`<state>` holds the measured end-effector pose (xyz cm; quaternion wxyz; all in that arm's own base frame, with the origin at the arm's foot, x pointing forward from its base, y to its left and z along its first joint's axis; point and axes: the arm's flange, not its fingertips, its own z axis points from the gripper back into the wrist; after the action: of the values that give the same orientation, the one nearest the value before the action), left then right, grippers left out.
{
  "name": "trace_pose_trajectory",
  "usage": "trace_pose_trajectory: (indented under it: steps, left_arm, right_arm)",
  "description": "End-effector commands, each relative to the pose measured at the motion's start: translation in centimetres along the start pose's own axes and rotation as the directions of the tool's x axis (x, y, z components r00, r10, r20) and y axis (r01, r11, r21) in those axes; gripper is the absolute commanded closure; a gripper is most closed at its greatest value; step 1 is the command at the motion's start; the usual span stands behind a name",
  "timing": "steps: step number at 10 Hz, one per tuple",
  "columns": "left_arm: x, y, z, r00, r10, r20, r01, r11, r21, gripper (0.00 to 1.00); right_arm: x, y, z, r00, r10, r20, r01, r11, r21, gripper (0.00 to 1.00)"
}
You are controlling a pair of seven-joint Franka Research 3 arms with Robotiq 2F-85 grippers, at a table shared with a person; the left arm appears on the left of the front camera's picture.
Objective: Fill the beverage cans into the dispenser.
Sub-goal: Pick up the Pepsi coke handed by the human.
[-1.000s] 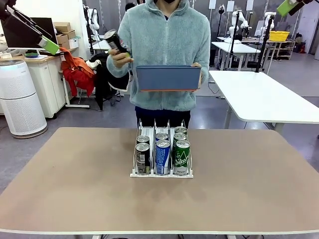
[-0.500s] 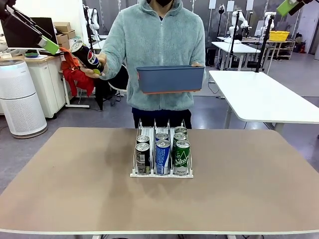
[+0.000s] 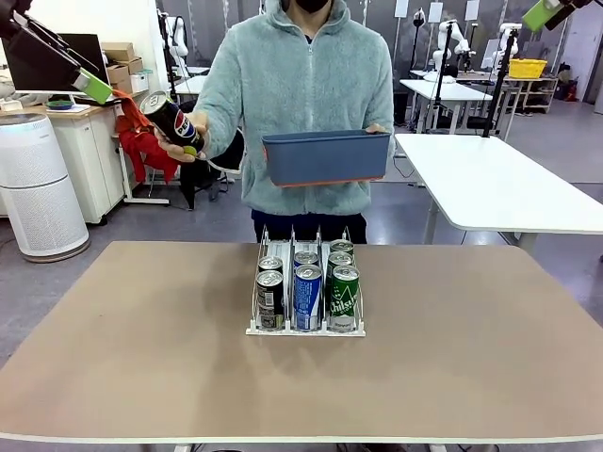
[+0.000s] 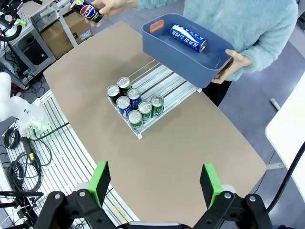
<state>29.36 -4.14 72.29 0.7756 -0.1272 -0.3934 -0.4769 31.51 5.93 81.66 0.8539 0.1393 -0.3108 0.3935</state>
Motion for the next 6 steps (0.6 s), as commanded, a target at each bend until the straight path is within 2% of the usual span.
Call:
trace_pose_trajectory:
  steps: [1,6]
  left_arm:
    - [-0.09,-0.02,-0.02,1.0,0.0,-0.001,0.0,1.0,-0.003,0.0]
    - [-0.09,-0.02,-0.02,1.0,0.0,-0.001,0.0,1.0,-0.003,0.0]
  right_arm:
    - [-0.3,0.16,-0.21,1.0,0.005,-0.002,-0.005,1.0,0.009,0.0]
    - [-0.3,0.16,-0.21,1.0,0.005,-0.002,-0.005,1.0,0.009,0.0]
